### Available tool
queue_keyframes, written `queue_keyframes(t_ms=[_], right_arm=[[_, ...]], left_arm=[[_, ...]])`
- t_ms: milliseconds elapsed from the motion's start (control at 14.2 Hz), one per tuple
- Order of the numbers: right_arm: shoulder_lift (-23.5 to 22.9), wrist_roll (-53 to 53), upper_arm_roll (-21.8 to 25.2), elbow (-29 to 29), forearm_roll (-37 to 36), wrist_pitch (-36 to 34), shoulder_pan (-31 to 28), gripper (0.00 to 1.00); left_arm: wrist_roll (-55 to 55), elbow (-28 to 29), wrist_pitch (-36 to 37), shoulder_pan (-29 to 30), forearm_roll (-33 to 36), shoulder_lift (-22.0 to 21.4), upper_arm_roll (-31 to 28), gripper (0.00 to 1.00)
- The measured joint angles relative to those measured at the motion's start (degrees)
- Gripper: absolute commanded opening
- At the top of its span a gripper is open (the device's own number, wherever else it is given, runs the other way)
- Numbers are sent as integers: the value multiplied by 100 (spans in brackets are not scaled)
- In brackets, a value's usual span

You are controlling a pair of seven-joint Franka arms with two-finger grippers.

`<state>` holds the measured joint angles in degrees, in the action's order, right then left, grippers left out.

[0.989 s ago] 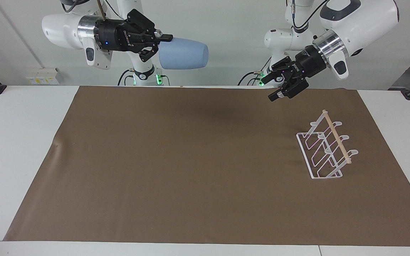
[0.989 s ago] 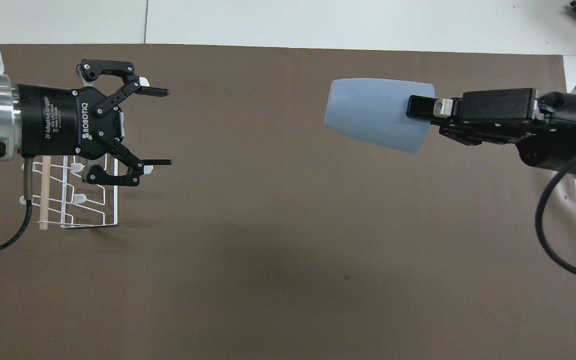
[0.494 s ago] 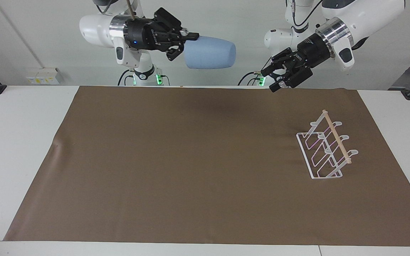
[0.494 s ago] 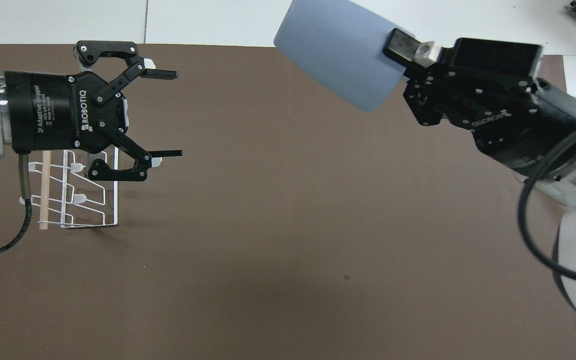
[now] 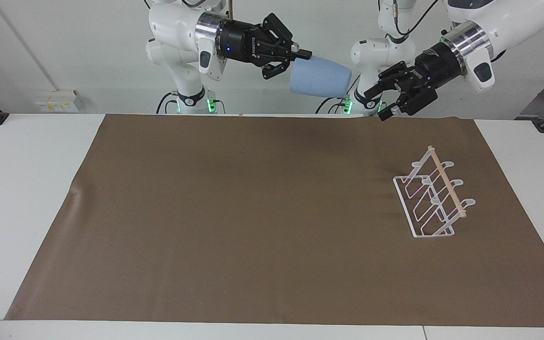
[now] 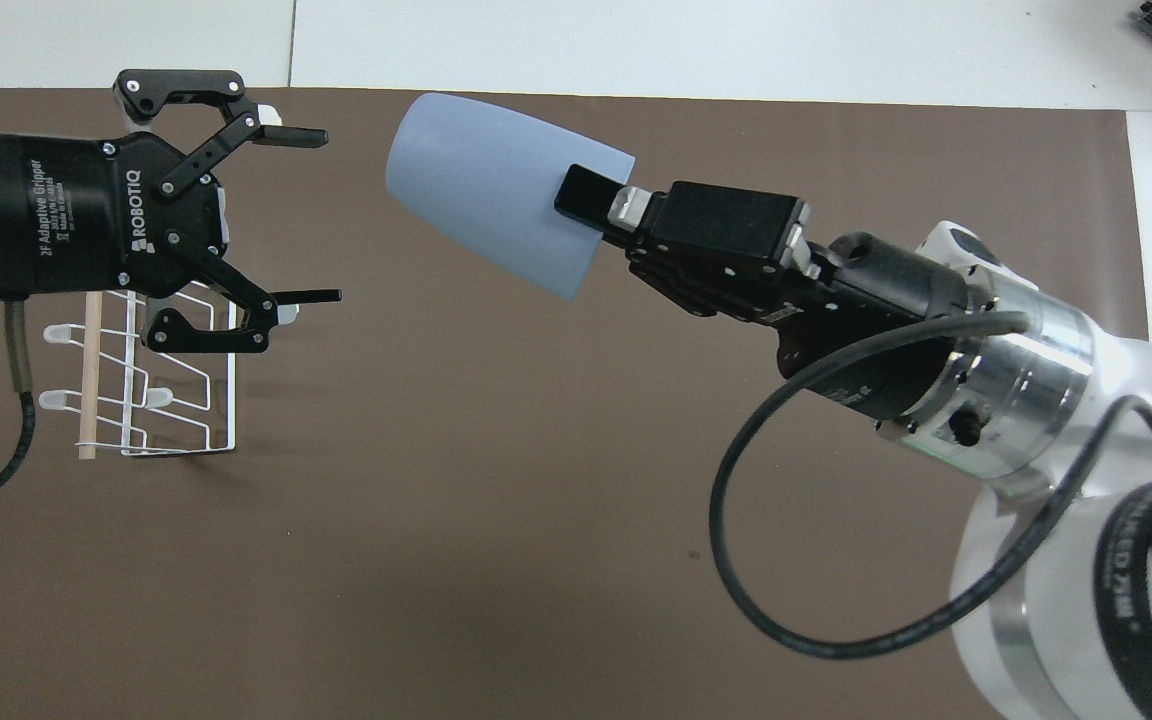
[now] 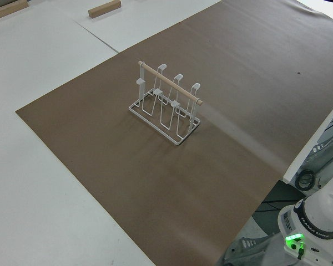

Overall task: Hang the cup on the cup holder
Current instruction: 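Lift the cup with the right gripper while the left gripper opens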

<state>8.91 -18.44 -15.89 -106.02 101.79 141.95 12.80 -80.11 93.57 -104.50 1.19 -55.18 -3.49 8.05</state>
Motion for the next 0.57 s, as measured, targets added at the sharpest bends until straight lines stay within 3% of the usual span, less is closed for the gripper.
queue_keyframes(t_ms=[565], right_arm=[[-195,185,0,361,-241,549,533,0]], left_arm=[[992,-205,86,144,-375,-10,172,100]])
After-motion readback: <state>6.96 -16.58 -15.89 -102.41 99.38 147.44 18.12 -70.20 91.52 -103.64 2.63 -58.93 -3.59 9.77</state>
